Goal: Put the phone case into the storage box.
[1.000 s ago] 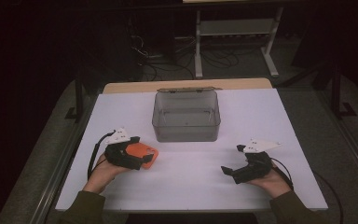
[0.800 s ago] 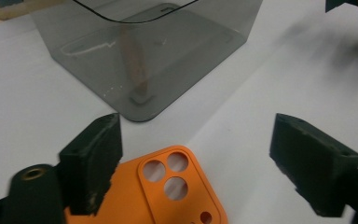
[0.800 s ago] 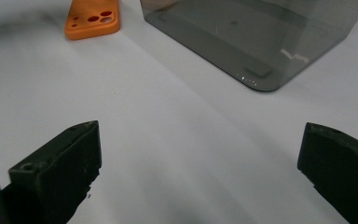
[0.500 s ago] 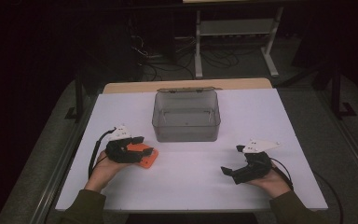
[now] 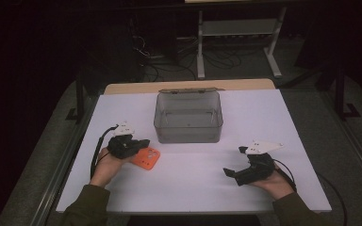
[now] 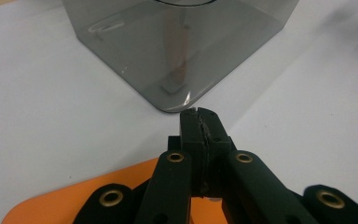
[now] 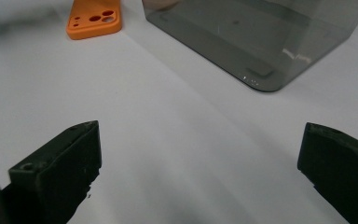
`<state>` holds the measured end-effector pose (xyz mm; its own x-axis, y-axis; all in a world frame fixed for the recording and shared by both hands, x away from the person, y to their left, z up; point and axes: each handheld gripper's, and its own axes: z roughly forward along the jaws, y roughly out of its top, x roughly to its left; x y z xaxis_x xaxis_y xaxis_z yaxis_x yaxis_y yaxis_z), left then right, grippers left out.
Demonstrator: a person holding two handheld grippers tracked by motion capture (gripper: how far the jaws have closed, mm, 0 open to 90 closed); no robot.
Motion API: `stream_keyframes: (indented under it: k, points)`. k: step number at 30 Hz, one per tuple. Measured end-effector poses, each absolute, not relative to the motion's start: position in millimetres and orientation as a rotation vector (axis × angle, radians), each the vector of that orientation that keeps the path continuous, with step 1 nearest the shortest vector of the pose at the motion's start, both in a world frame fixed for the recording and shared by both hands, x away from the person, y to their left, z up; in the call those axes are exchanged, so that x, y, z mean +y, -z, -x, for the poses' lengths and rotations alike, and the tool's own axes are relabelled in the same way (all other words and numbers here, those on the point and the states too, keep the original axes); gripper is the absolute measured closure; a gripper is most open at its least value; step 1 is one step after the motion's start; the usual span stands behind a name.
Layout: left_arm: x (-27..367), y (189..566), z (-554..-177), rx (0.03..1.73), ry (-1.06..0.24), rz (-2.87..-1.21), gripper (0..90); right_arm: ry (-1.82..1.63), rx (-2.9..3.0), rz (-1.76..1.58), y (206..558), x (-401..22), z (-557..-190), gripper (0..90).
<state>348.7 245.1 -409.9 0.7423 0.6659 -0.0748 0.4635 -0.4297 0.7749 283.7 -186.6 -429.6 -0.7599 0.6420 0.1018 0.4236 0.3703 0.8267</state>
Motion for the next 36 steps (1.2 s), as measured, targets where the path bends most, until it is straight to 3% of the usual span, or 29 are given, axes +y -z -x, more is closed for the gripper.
stream_keyframes:
  k: [36]
  points:
    - [194.8,438.6,-370.7,0.841,-0.276,-2.293,89.7,-1.336,2.397,-0.950,429.6,-186.8,-283.6,0.0]
